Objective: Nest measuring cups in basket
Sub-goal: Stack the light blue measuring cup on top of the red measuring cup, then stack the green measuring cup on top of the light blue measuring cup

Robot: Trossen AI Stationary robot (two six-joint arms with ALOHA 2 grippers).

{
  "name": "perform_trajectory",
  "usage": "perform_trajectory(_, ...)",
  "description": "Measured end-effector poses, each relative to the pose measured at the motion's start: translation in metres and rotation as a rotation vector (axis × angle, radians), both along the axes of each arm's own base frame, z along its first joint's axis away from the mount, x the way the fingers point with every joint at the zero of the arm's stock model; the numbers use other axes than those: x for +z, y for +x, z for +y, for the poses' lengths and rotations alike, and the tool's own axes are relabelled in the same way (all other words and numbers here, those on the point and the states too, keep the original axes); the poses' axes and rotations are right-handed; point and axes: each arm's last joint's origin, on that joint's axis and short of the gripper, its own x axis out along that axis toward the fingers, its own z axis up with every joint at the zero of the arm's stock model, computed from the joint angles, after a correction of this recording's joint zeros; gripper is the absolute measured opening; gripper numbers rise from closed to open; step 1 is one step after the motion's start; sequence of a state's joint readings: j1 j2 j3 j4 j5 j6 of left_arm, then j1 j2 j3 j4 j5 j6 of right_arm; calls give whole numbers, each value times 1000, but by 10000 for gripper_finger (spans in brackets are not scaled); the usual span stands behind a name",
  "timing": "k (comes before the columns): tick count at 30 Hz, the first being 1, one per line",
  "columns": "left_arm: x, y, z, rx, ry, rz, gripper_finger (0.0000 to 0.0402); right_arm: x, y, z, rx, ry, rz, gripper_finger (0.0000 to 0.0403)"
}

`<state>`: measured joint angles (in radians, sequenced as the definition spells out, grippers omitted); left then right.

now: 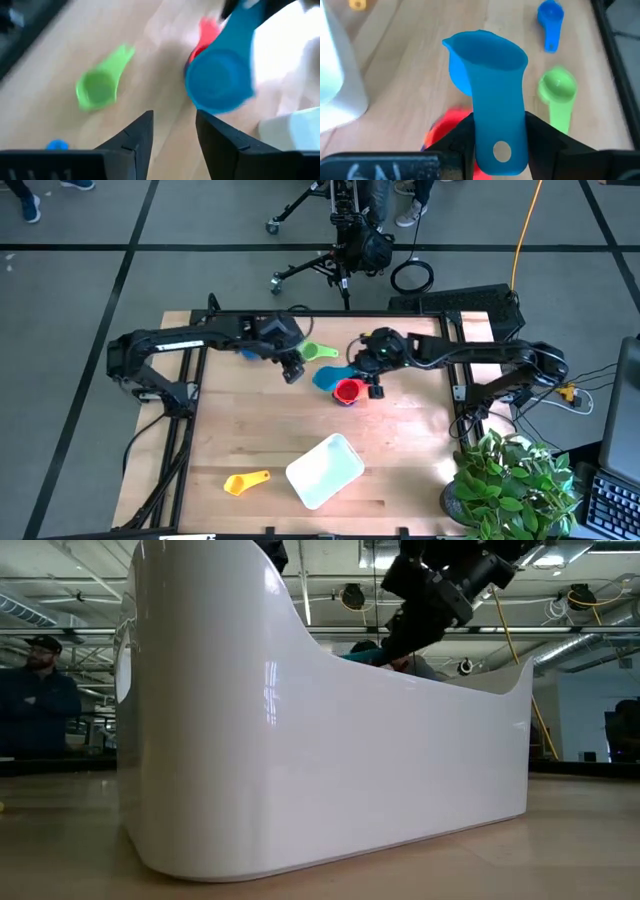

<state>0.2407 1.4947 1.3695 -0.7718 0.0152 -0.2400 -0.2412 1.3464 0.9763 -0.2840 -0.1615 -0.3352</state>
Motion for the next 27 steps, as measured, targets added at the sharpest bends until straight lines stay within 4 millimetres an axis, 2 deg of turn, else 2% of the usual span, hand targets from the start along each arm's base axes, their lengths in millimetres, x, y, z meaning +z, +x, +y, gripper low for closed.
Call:
perform_trajectory(5,18,-8,-5,-60,84,-153,142,-15,-34,3,-33,18,-59,112)
perform_trajectory(10,14,-6,-5,-103,136,-221,140,-42,-56,7,-54,43,-92,107)
perform_trajectory(16,1,-2,-5,-138,137,-263,140,-64,-66,3,-114,70,-118,84)
perform_trajectory(22,-4,-2,-5,-135,128,-258,140,-64,-67,-2,-132,61,-150,39)
perform_trajectory(27,-8,-3,-5,-131,119,-247,140,-64,-67,-2,-120,48,-150,34)
